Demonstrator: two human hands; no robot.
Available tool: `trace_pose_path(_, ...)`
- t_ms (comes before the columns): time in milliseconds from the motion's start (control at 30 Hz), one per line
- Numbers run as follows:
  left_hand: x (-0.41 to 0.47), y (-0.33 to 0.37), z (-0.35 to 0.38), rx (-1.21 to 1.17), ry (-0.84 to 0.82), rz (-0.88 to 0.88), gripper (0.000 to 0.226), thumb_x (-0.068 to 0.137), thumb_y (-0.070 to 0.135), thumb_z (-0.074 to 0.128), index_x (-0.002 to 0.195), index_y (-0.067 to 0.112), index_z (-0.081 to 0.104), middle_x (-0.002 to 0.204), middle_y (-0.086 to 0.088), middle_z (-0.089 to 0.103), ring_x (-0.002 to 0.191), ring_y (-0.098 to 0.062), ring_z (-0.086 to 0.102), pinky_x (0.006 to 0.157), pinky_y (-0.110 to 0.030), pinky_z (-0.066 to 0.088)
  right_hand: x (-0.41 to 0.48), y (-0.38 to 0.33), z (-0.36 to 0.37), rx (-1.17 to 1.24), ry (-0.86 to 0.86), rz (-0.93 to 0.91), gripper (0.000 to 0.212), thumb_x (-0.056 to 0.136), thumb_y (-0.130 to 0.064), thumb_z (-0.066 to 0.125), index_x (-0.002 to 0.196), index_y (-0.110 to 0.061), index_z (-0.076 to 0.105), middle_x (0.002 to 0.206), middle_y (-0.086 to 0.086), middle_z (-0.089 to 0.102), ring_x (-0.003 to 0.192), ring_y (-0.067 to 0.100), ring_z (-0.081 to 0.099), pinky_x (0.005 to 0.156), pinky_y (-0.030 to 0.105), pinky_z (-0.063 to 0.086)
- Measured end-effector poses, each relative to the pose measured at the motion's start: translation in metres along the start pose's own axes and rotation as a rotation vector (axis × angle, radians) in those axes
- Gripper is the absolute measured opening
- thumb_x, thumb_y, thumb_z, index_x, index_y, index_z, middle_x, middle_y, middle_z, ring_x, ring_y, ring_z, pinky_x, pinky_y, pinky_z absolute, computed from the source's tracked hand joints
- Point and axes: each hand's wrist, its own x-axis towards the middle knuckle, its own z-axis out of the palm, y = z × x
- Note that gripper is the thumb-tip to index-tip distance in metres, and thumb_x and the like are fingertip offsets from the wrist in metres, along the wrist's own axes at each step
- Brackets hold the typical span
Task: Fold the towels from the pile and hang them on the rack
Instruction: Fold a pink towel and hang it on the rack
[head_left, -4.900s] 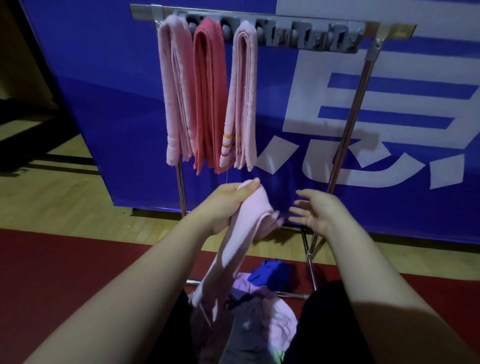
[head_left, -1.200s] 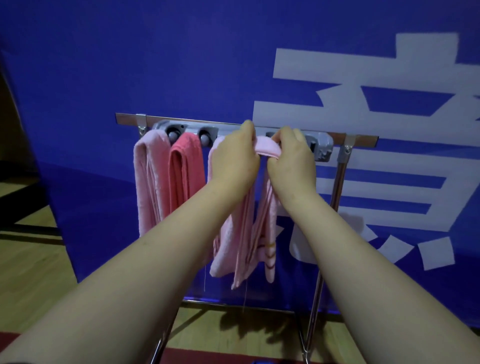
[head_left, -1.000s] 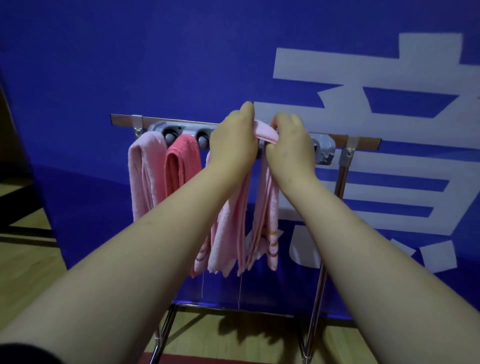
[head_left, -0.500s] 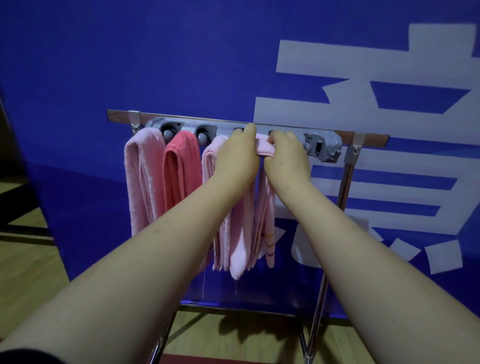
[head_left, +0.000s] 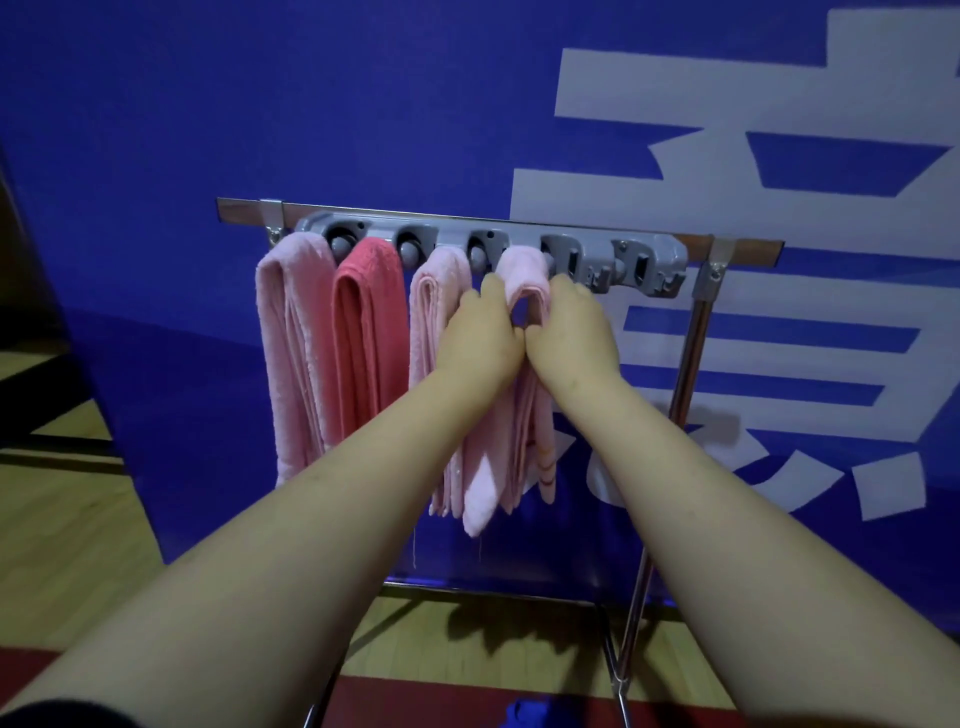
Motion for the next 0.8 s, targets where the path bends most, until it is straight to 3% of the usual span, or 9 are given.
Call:
trace_pose_path(100,-0.015,-0.010,0.008,0.019,-0.056,-0.064,0.026,0.087,0.017,0.052,0.109,0.005,0.046,0.103,-0.018,0.060,0.092,-0.037,0.058,0.071,-0.039,0.045,-0.013,0.009,0.009,-0.101,-0.073,0.070,0.026,0.089,-0.018,0.053,0.113,-0.009,0.052,0.115,0.012,0.054,0.099,0.035,0.057,0.069,0.035,0.039)
trace_pose_path(233,-0.039,-0.030,0.028,-0.022,-0.133,-0.221,0.032,0.089,0.016,0.054,0.118,0.005,0.046,0.107,-0.016,0.064,0.096,-0.035,0.062,0.084,-0.045,0.053,-0.038,0.025,0.028,-0.145,-0.110,0.142,0.024,0.086,-0.023,0.056,0.107,-0.011,0.056,0.110,0.010,0.056,0.101,0.032,0.055,0.070,0.034,0.039)
trace_pose_path(367,-0.056,-0.048,0.051,-0.139,-0.158,-0.325,0.034,0.089,0.015,0.055,0.120,0.005,0.046,0.112,-0.016,0.064,0.101,-0.033,0.063,0.089,-0.043,0.052,-0.058,0.037,0.048,-0.013,-0.155,0.237,0.031,0.084,-0.027,0.059,0.109,-0.010,0.054,0.109,0.010,0.059,0.104,0.031,0.054,0.079,0.037,0.051)
trace_pose_path(467,-0.066,-0.063,0.070,-0.195,-0.153,-0.340,0.036,0.087,0.018,0.056,0.120,0.005,0.049,0.111,-0.011,0.065,0.102,-0.029,0.063,0.085,-0.034,0.049,-0.070,0.044,0.063,0.091,-0.202,0.321,0.035,0.082,-0.024,0.061,0.112,-0.008,0.051,0.112,0.014,0.060,0.106,0.037,0.057,0.087,0.044,0.052)
trace_pose_path(600,-0.079,-0.077,0.085,-0.255,-0.184,-0.316,0.030,0.090,0.017,0.057,0.118,0.006,0.058,0.097,-0.003,0.067,0.092,-0.021,0.066,0.062,-0.012,0.043,-0.081,0.055,0.080,0.121,-0.247,0.373,0.030,0.084,-0.017,0.057,0.111,-0.004,0.055,0.111,0.018,0.060,0.106,0.038,0.058,0.081,0.038,0.050)
trace_pose_path(733,-0.093,-0.087,0.094,-0.232,-0.259,-0.286,0.025,0.094,0.011,0.050,0.116,0.006,0.061,0.096,-0.001,0.065,0.087,-0.012,0.060,0.071,-0.018,0.043,-0.090,0.063,0.094,0.138,-0.273,0.402,0.024,0.088,-0.015,0.054,0.110,-0.007,0.060,0.106,0.014,0.064,0.097,0.034,0.063,0.072,0.032,0.050)
trace_pose_path(800,-0.098,-0.094,0.101,-0.223,-0.281,-0.308,0.020,0.093,0.012,0.050,0.108,0.007,0.063,0.087,0.004,0.065,0.081,-0.013,0.063,0.064,-0.013,0.044,-0.096,0.066,0.099,0.150,-0.290,0.426,0.020,0.090,-0.019,0.054,0.107,-0.011,0.061,0.101,0.010,0.065,0.091,0.030,0.065,0.072,0.035,0.055)
